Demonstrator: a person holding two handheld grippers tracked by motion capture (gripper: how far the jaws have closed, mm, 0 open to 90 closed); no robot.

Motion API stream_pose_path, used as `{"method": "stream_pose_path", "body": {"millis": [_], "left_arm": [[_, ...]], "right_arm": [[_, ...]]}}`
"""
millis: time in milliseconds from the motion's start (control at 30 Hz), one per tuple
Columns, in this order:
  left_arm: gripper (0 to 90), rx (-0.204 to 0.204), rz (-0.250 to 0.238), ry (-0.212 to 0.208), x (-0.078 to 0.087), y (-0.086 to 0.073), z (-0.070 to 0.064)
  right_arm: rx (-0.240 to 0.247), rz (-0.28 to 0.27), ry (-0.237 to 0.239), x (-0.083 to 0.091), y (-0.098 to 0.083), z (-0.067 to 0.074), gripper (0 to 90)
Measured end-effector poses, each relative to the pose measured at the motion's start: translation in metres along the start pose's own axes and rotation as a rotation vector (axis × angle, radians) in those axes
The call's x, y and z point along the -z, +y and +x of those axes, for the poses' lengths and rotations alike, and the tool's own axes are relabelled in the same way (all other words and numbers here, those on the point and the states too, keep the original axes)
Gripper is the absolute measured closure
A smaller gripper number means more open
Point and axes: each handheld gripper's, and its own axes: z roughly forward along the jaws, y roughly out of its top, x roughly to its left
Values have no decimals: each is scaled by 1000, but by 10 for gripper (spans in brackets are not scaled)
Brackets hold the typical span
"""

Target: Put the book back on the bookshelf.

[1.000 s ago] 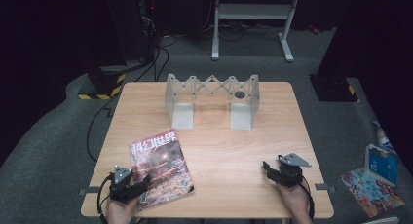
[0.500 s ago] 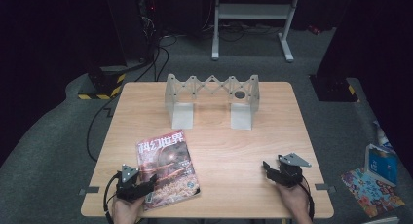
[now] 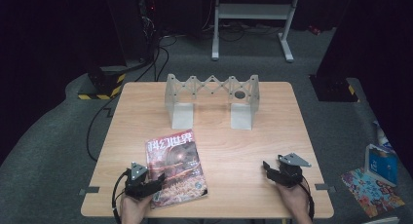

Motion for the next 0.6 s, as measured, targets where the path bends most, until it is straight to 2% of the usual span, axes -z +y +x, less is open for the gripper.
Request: {"method": "stream_pose_path", "body": {"millis": [600], "left_arm": [[262,-32,7,-45,-18,14,-26]], "right_arm": [[1,2,1,0,0,0,312]]}}
